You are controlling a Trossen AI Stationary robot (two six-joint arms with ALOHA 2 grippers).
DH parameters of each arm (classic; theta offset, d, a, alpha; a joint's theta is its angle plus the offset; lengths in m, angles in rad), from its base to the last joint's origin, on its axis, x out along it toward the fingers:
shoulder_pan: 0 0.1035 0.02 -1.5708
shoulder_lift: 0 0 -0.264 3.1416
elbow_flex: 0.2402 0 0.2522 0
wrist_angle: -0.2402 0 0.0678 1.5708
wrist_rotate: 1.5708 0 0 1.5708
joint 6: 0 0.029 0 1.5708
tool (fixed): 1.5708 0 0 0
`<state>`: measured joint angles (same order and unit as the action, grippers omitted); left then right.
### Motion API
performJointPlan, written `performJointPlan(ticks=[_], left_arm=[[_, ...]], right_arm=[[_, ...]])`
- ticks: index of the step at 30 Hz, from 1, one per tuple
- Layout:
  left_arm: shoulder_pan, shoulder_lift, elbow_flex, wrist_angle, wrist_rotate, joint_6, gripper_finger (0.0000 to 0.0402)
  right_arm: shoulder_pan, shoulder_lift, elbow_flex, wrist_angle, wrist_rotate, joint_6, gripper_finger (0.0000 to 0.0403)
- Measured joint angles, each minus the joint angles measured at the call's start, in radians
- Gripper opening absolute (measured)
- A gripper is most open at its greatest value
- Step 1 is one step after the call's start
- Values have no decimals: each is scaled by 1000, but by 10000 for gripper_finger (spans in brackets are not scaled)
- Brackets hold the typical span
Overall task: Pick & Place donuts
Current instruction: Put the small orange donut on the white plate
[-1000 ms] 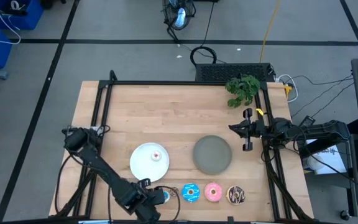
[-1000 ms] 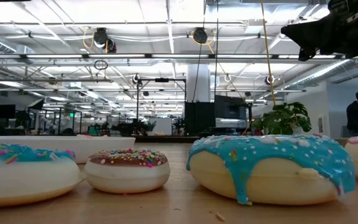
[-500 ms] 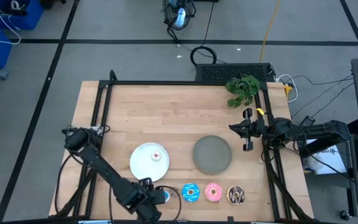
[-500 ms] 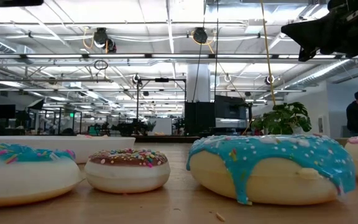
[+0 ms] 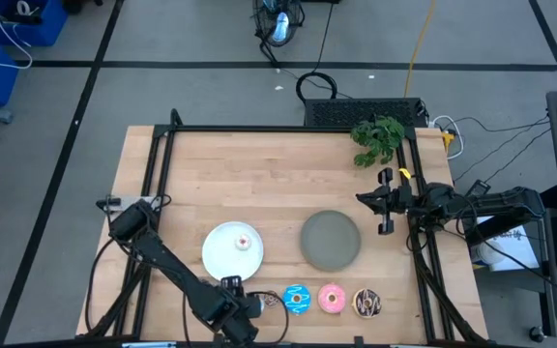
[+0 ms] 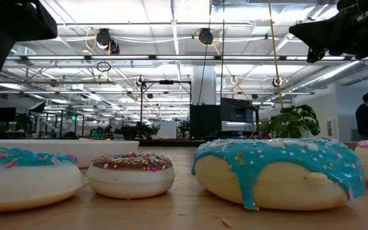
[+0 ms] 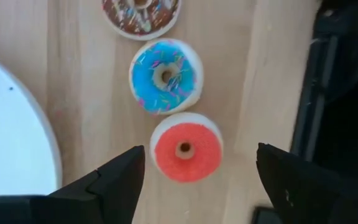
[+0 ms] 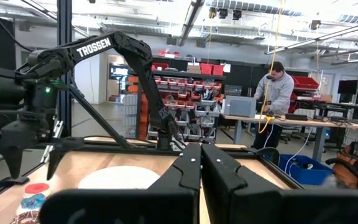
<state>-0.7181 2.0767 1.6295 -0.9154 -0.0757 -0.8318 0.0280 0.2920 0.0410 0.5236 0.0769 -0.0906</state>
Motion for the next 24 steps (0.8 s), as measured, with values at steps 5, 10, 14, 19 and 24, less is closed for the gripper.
performJointPlan(ticks=[5,10,14,19,24], left_arm=[[0,16,0,-8,1,0,335],[0,31,0,-11,12,12,358],[0,51,0,-5,15,26,365],[0,86,0,3,32,41,359],[1,97,0,1,47,57,340]], right_arm=[[0,0,0,-1,0,0,0],[0,1,0,0,0,0,0],[0,2,0,-2,0,0,0],[0,1,0,0,0,0,0],[0,1,0,0,0,0,0]])
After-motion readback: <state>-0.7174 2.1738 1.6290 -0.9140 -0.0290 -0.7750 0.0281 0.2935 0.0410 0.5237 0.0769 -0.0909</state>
